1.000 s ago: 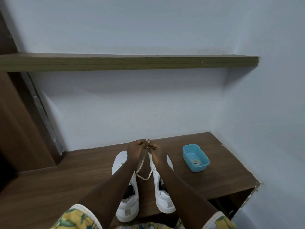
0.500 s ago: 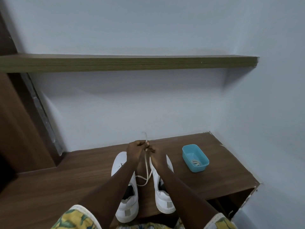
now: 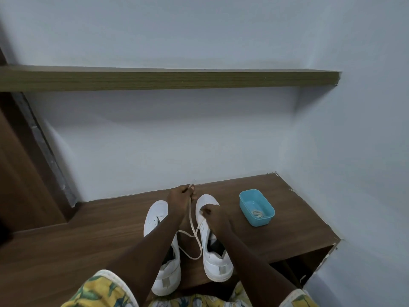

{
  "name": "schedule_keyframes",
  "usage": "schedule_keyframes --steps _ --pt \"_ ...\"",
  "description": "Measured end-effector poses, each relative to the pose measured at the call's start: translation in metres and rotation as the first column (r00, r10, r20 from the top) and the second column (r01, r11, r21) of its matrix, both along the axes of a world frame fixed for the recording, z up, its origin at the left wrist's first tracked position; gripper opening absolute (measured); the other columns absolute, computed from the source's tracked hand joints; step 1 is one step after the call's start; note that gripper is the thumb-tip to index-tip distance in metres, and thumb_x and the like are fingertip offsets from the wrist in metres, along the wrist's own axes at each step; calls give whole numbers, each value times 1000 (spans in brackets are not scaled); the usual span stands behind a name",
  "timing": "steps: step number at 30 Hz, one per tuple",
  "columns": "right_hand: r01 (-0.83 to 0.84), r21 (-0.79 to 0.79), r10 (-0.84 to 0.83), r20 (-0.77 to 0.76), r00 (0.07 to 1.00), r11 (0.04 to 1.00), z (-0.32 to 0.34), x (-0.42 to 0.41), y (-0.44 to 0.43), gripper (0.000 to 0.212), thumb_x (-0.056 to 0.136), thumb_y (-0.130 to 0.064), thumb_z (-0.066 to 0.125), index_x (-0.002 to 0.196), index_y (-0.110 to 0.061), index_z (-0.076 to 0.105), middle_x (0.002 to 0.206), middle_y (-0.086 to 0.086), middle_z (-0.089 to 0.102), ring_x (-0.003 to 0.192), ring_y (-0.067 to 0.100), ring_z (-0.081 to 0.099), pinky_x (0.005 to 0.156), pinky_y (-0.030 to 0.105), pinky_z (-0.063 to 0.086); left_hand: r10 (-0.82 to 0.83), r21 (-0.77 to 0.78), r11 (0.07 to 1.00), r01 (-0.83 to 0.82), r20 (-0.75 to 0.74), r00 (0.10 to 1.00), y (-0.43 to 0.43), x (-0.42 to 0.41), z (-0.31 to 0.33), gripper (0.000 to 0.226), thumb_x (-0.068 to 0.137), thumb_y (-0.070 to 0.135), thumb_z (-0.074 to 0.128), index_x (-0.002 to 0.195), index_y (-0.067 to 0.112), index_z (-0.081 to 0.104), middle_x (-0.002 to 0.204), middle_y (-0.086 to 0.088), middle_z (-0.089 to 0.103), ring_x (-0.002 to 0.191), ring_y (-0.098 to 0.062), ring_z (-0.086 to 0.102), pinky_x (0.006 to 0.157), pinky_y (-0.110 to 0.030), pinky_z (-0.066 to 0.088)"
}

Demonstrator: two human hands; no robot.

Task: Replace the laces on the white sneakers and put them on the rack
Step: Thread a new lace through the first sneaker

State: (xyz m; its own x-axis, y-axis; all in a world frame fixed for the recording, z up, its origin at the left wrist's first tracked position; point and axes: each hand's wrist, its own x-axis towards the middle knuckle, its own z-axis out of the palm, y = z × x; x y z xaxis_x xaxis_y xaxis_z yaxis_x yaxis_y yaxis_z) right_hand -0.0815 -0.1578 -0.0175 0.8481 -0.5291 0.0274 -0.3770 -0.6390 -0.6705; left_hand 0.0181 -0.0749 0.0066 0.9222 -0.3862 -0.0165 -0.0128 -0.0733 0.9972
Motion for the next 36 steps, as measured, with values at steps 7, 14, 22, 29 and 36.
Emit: schedule_keyframes --steps 7,14,22,29,36 --pt "184 38 -182 -48 982 982 -7 -20 -26 29 90 -19 59 116 -9 66 115 6 68 105 18 61 93 22 43 -88 311 949 58 84 993 -9 -10 -18 39 86 8 52 54 18 33 55 4 33 53 -9 29 50 -20 23" --pt "133 6 -132 -95 987 991 -15 -22 -21 40 89 -26 61 125 -9 58 122 6 63 111 19 58 92 22 42 -96 298 950 96 -15 995 -20 -12 -33 17 85 5 57 74 15 65 76 3 61 72 -11 52 62 -19 38" --pt "160 -88 -172 -143 975 983 -22 -16 -17 30 93 -23 52 120 -9 56 117 6 61 106 16 58 86 21 44 -113 286 950 123 -52 992 -32 -21 -48 14 84 9 64 72 14 70 73 3 65 74 -14 57 64 -20 42" --pt "307 19 -303 -101 948 952 -31 -13 -27 32 95 -13 49 126 -12 59 124 4 63 113 16 58 89 20 42 -106 347 932 106 -18 994 -41 -25 -58 7 79 2 69 79 8 71 87 -9 70 59 -5 51 54 -13 40" --pt "397 190 -389 -81 918 898 -33 -11 -35 30 89 -5 52 115 -11 66 113 7 68 107 21 60 76 19 36 24 280 960 -22 -4 1000 -45 -39 -59 38 77 -4 63 72 23 36 73 -4 49 60 -14 45 54 -21 36"
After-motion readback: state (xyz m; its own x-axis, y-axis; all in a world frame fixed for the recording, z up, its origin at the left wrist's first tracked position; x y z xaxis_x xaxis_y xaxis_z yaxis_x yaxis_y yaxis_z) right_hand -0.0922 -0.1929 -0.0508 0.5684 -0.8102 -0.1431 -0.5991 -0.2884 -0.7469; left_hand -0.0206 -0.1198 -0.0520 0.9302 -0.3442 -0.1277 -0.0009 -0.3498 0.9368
